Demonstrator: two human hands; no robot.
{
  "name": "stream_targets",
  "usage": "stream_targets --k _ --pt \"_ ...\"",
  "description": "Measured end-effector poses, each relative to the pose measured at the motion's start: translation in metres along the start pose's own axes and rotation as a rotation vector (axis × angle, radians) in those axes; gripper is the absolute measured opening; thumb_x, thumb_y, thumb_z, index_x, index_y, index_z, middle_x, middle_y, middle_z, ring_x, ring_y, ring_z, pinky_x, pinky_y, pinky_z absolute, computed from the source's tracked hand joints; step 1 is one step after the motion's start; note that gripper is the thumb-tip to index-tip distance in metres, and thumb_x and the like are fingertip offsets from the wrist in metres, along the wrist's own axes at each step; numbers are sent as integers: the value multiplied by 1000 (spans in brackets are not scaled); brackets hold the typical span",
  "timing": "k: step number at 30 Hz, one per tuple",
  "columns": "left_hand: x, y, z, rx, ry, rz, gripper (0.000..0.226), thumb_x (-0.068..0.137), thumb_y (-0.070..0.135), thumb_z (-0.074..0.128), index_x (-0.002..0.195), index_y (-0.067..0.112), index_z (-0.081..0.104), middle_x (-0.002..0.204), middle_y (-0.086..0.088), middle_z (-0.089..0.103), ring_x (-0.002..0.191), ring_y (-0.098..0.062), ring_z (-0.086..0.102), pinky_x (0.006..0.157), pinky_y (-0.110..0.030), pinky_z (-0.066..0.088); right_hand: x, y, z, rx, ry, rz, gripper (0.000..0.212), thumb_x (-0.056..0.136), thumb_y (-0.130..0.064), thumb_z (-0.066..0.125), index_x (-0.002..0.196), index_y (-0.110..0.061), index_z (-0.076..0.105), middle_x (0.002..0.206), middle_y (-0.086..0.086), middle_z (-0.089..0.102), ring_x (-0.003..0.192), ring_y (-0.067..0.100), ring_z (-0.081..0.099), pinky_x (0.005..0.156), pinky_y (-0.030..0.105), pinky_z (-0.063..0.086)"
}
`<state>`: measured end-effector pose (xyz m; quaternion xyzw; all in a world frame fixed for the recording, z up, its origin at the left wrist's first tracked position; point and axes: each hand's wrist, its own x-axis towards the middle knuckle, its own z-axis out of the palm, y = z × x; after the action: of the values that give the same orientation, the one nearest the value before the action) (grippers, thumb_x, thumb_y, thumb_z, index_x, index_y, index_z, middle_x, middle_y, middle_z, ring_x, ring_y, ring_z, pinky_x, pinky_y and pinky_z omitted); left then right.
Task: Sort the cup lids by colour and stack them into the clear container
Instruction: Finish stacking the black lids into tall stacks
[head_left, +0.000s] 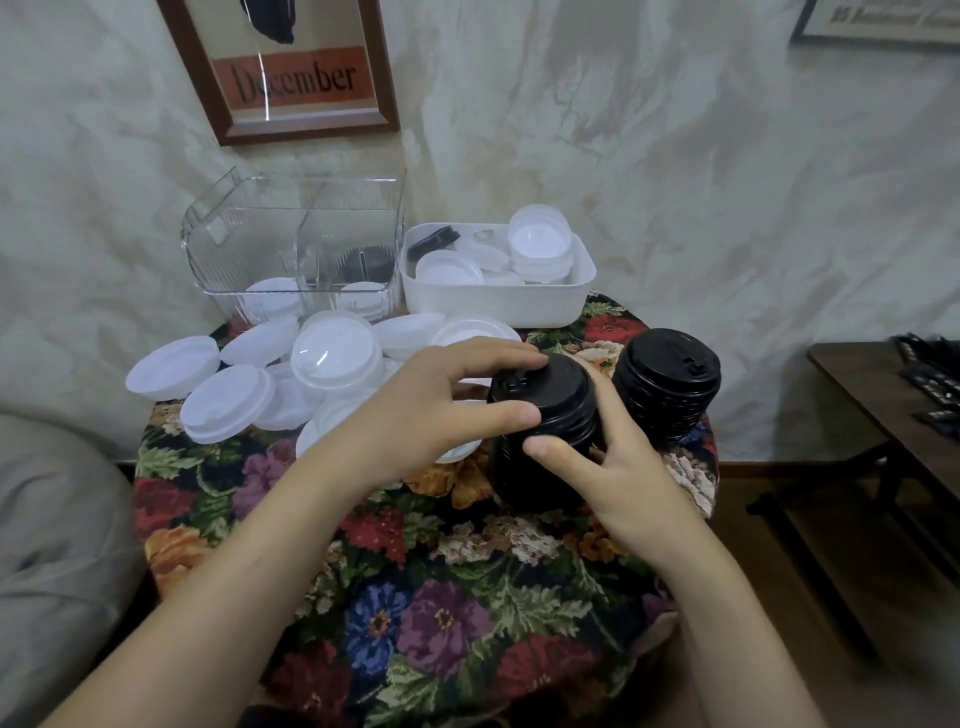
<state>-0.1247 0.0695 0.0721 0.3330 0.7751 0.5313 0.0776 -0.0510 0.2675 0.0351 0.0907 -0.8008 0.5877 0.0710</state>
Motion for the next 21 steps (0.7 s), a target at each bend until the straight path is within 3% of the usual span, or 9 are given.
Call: stream_targets --k 3,6,10,16,21 --pt "-1 -1 2 24 4 13 44 85 31 77 129 27 71 137 17 62 130 1 55 107 -24 48 0 7 -4 -32 -5 28 98 80 -67 74 159 -45 21 156 -27 39 142 -8 37 118 28 34" --pt "-3 -3 3 45 -3 15 42 90 26 77 131 29 70 141 18 59 132 4 52 106 -18 45 0 7 -6 -23 -7 33 105 75 -74 73 157 -57 10 164 -32 20 149 -10 23 123 35 28" --pt "-5 -3 5 44 2 23 42 92 26 76 133 29 68 142 19 58 134 3 51 107 -18 45 0 8 -6 1 -34 -2 96 74 -84 63 156 -56 21 158 -34 32 145 -10 31 116 26 33" --pt "-12 -8 19 -1 41 2 50 89 41 73 138 38 62 148 22 51 142 -2 45 118 -41 39 -1 7 -1 85 20 -14 55 96 -51 53 149 -46 38 140 -33 52 134 -9 47 107 21 42" --pt "-15 -13 32 -59 77 -34 63 82 34 84 139 41 58 144 17 57 137 -7 52 117 -43 40 0 6 -2 107 35 -13 45 96 -41 54 140 -46 41 126 -39 58 126 -13 52 96 6 41"
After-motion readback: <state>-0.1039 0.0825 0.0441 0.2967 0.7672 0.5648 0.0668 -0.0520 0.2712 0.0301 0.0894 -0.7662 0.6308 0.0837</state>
